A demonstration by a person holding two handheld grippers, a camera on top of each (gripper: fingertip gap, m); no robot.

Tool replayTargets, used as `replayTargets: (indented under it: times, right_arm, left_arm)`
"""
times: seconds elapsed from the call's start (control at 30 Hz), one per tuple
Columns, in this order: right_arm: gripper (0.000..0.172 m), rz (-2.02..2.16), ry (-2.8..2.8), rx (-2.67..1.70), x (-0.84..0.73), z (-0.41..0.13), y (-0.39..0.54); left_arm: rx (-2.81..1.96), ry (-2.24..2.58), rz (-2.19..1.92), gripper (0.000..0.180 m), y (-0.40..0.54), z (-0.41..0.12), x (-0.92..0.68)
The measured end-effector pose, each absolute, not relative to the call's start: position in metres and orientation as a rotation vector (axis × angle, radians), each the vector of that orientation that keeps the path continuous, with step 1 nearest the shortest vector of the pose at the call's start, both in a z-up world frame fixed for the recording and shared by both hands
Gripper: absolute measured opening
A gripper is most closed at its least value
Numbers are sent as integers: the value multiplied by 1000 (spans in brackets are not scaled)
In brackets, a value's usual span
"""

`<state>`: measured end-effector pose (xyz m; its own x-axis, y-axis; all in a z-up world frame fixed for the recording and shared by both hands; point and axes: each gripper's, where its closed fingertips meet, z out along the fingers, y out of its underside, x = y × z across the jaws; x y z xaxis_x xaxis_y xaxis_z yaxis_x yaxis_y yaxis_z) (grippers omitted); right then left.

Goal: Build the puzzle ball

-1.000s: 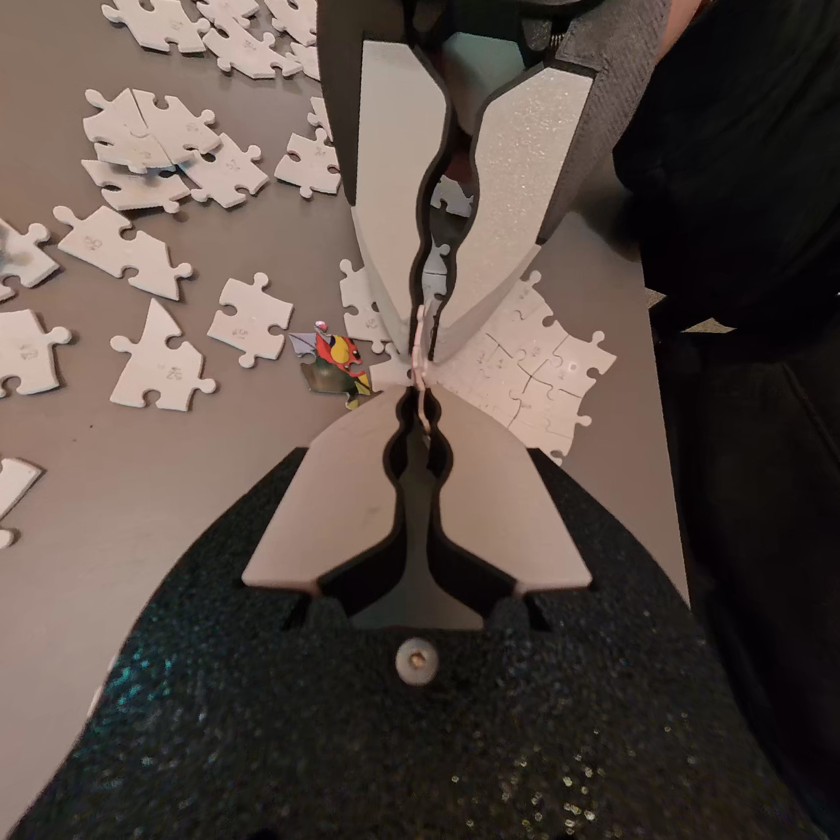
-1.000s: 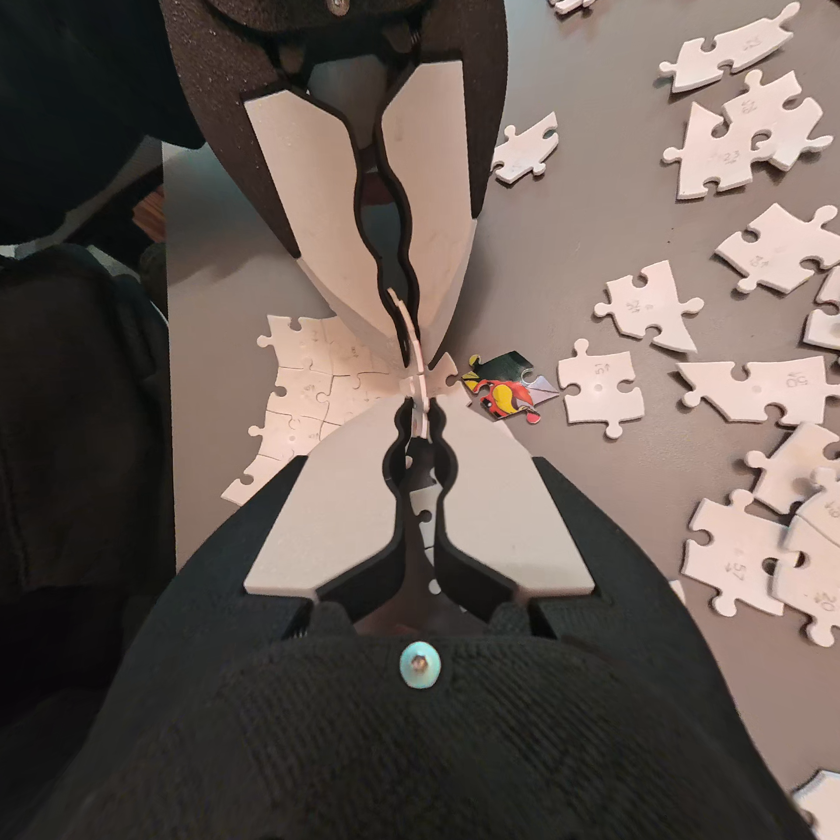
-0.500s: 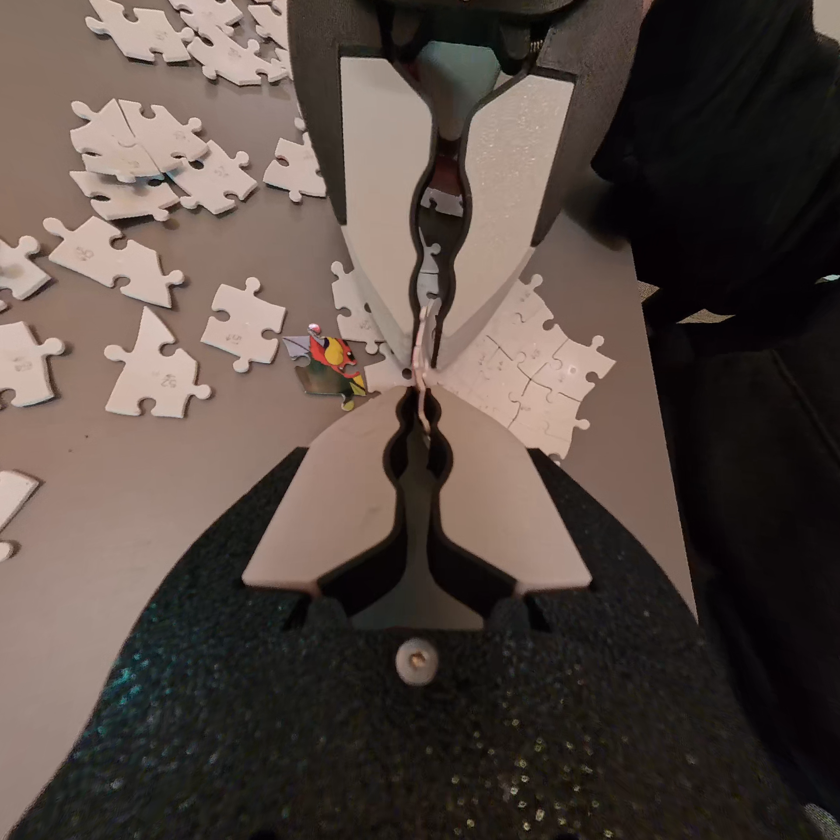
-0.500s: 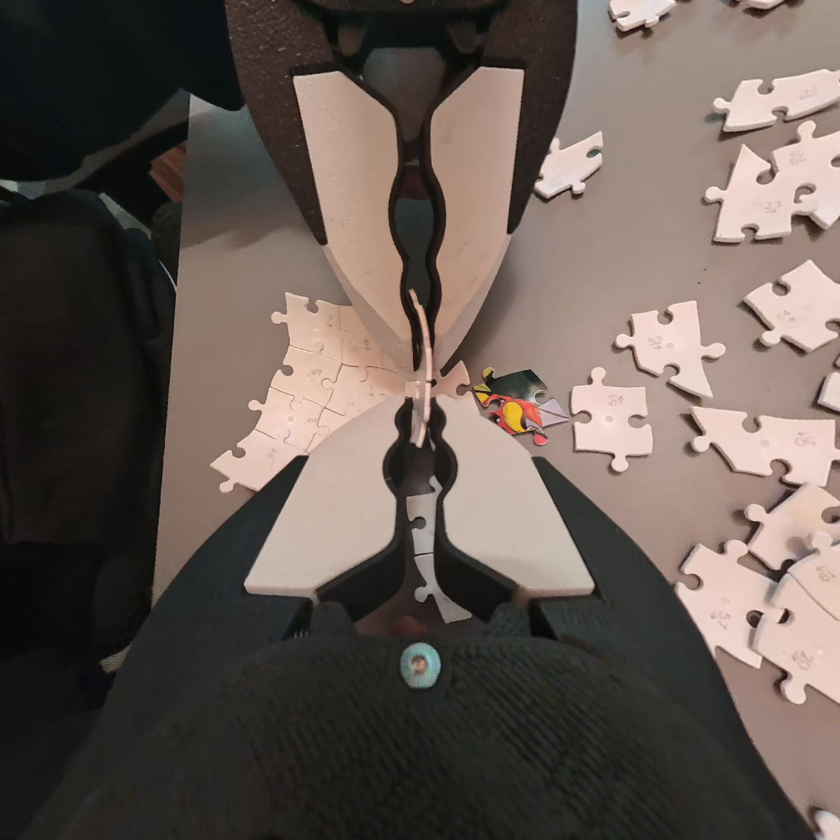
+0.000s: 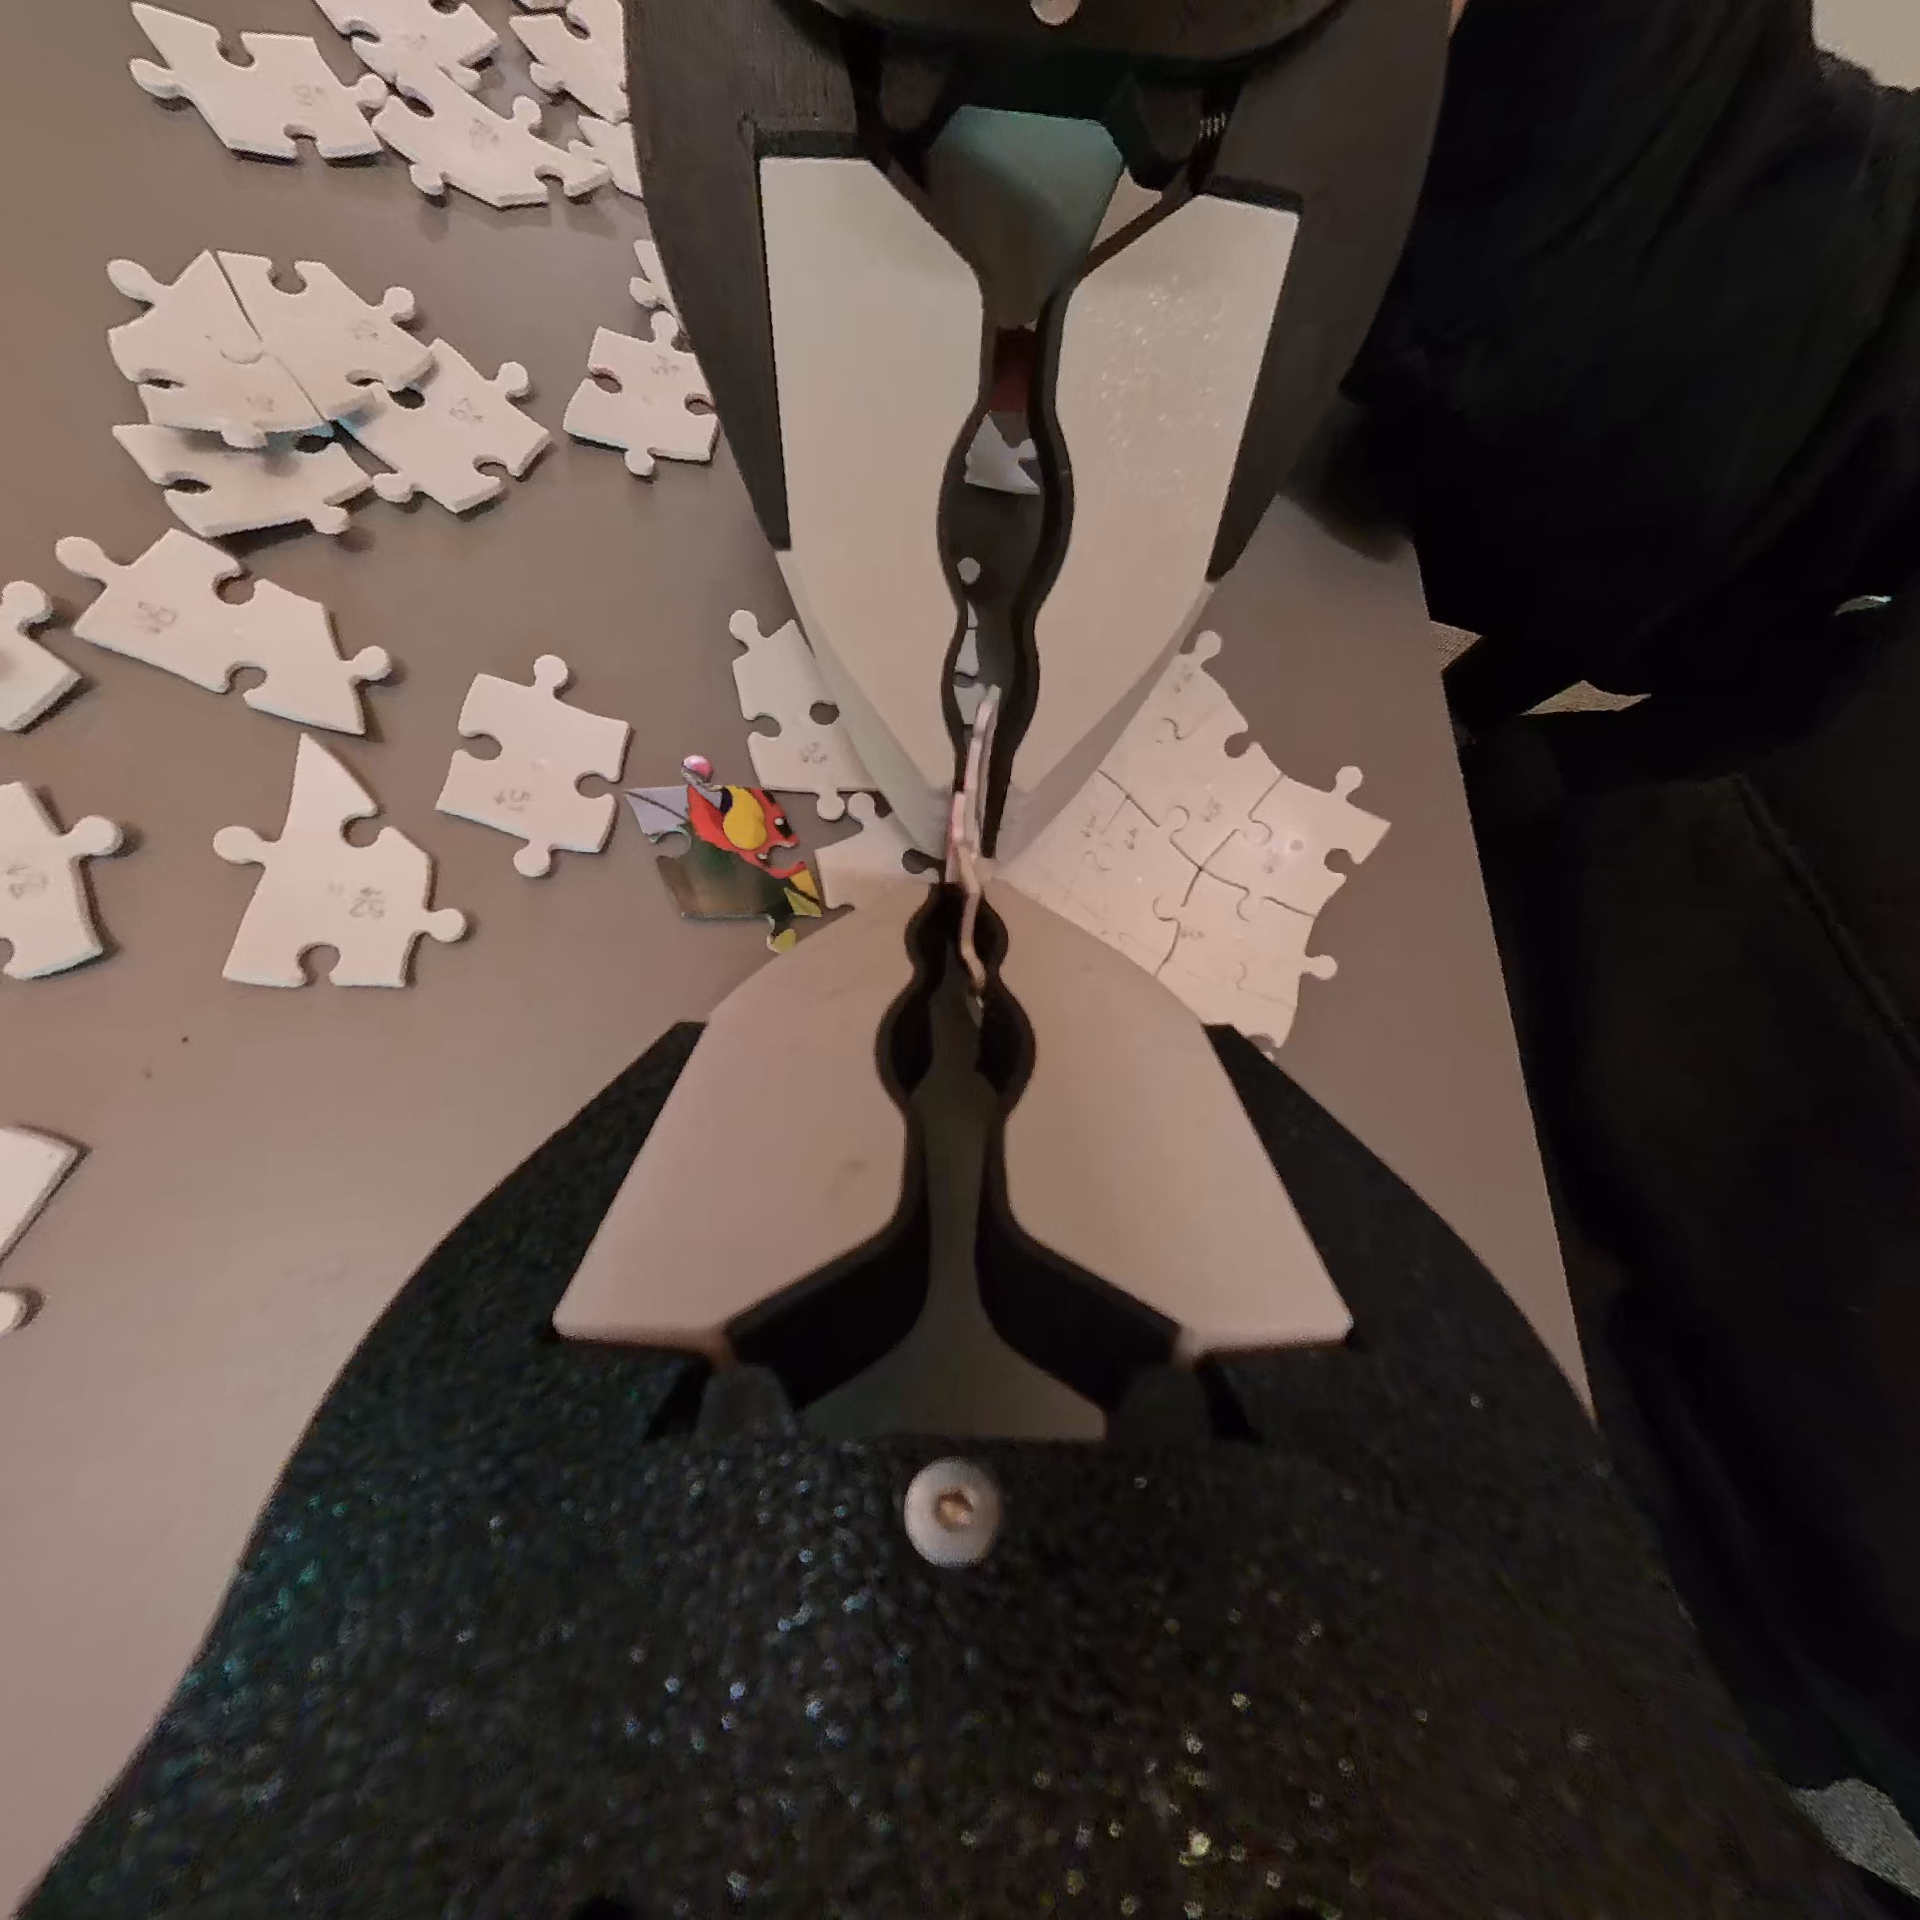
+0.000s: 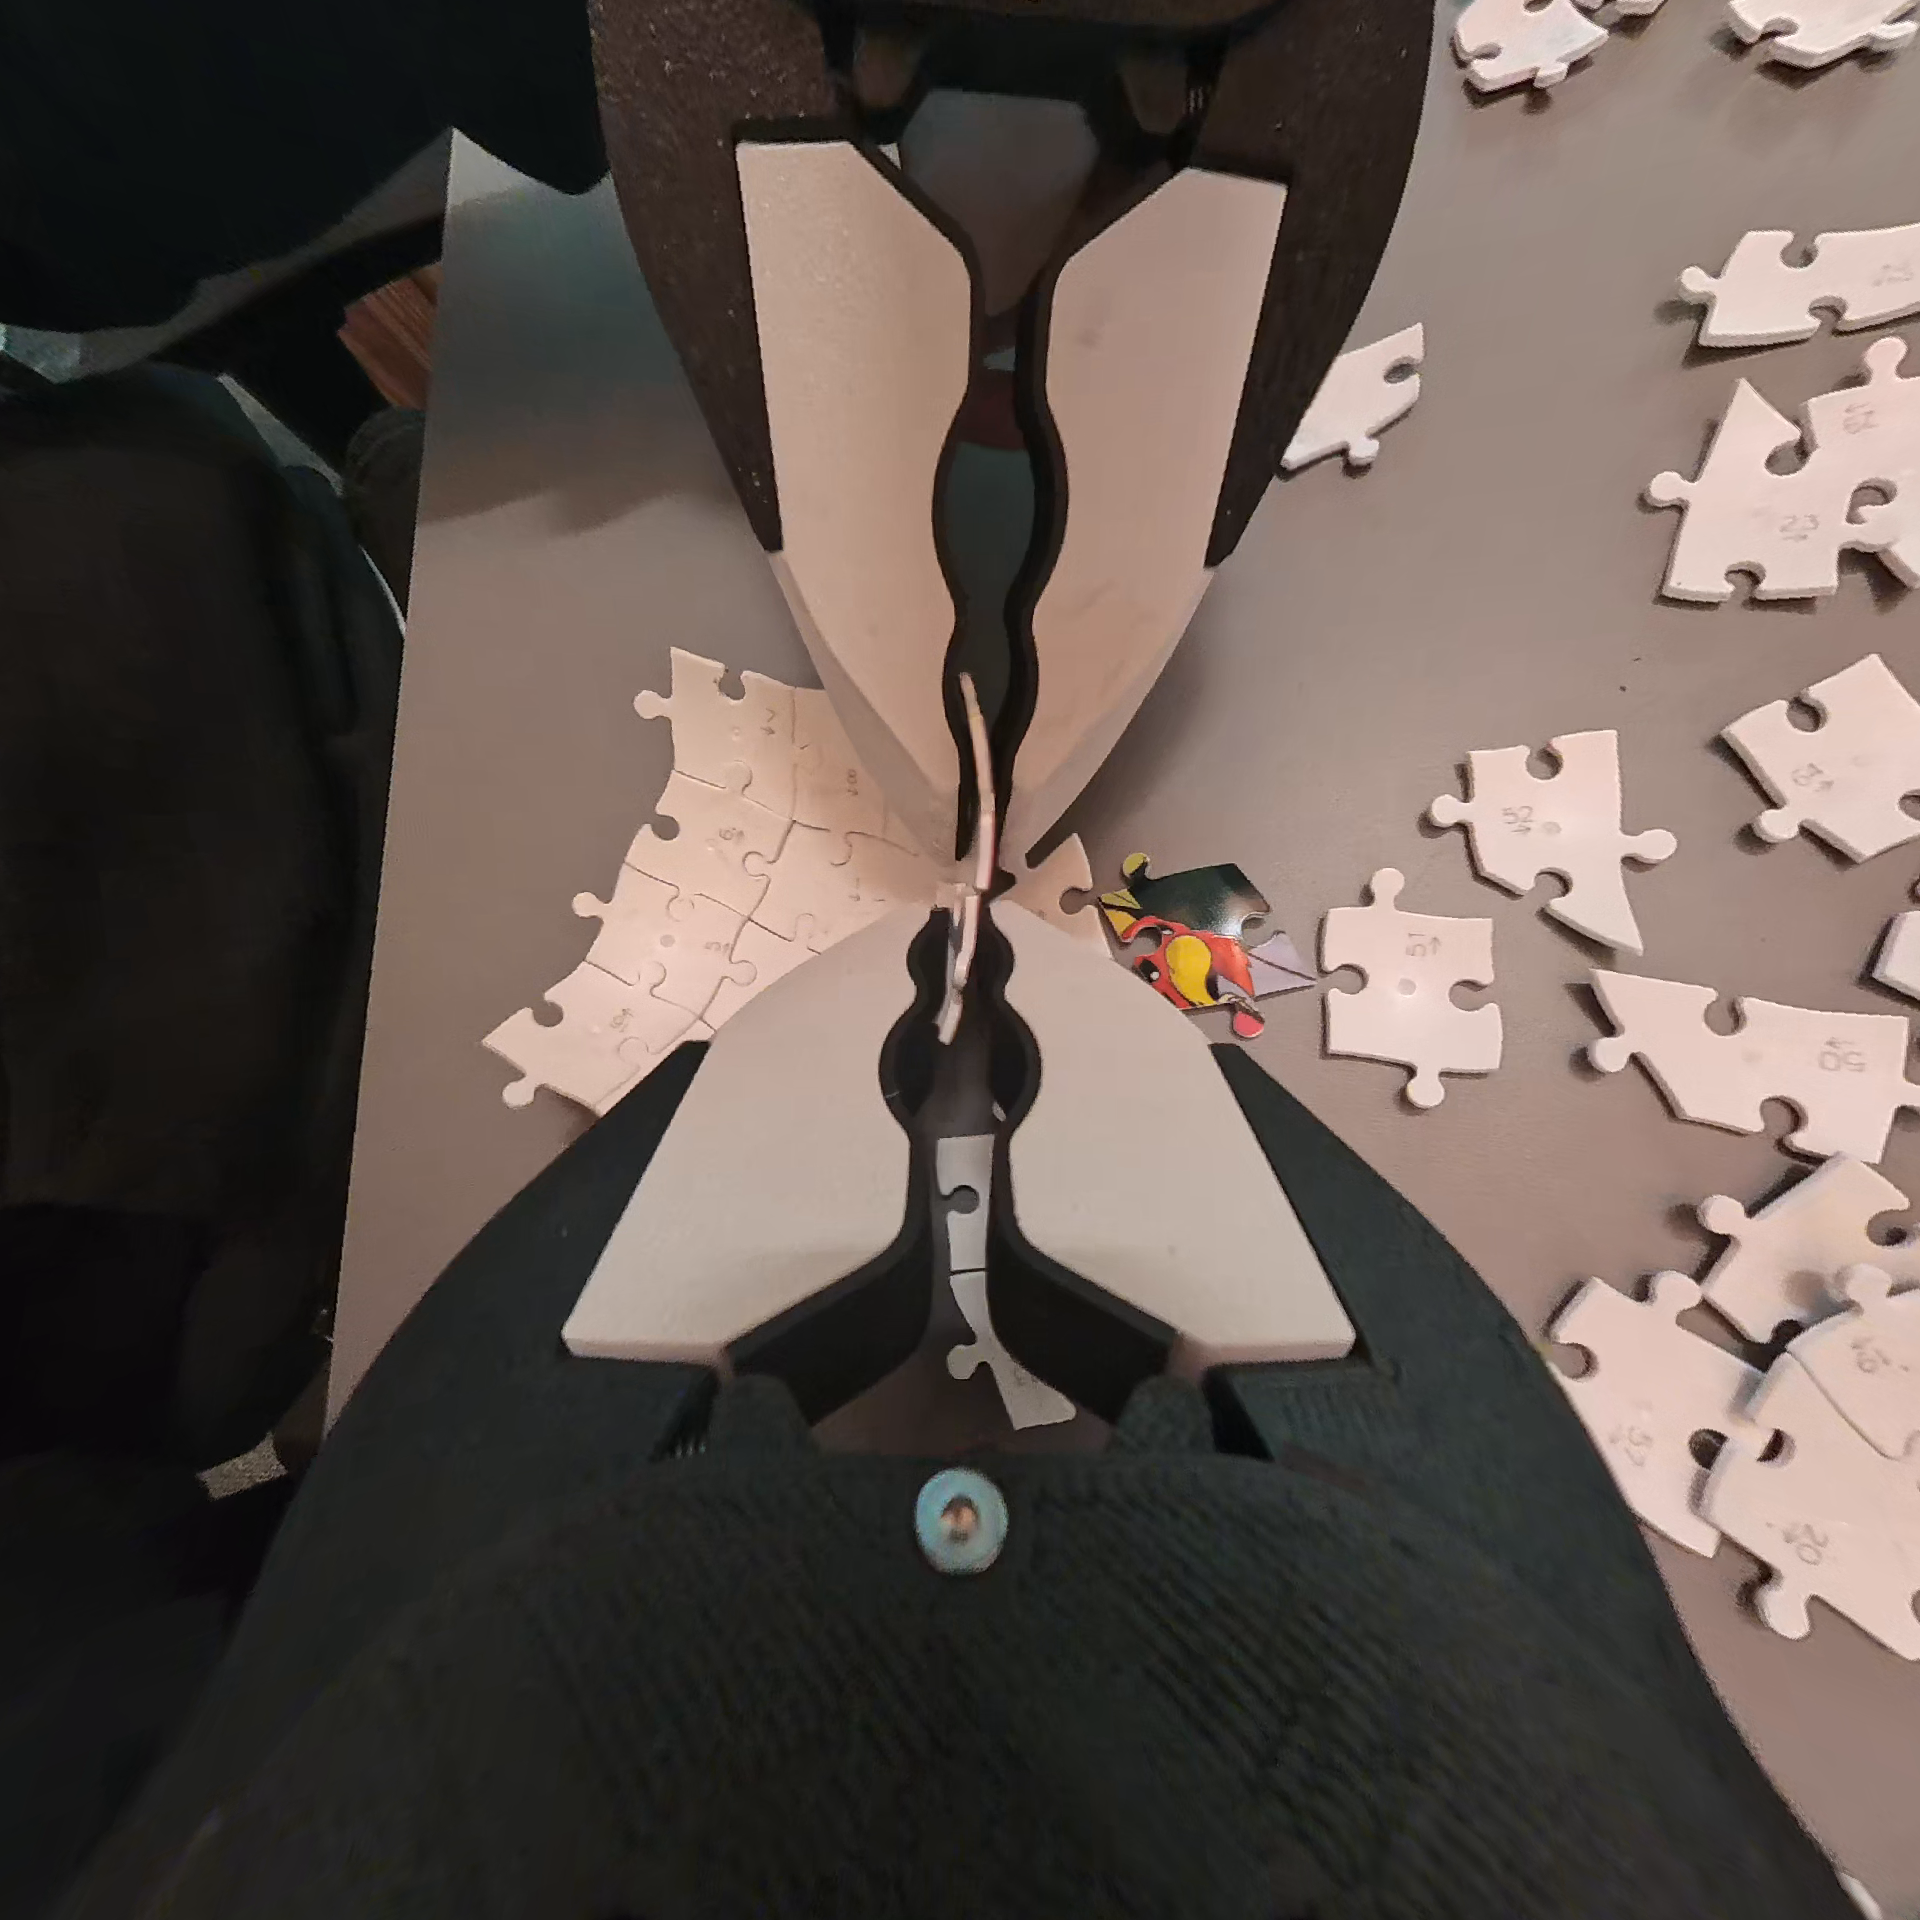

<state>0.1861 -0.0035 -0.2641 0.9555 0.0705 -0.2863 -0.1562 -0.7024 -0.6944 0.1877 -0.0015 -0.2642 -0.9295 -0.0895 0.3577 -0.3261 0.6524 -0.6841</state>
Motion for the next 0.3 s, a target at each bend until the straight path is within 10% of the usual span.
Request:
replayTargets:
  times: [0.03,0.3]
  right_arm:
    - [4,376,56,-2318,186,-264,-4]
    - [4,375,78,-2294,188,-263,-3]
  left_arm:
    - [338,-2568,1154,3,-2,-263,187]
    - [409,-2504,1168,12,0,-259,187]
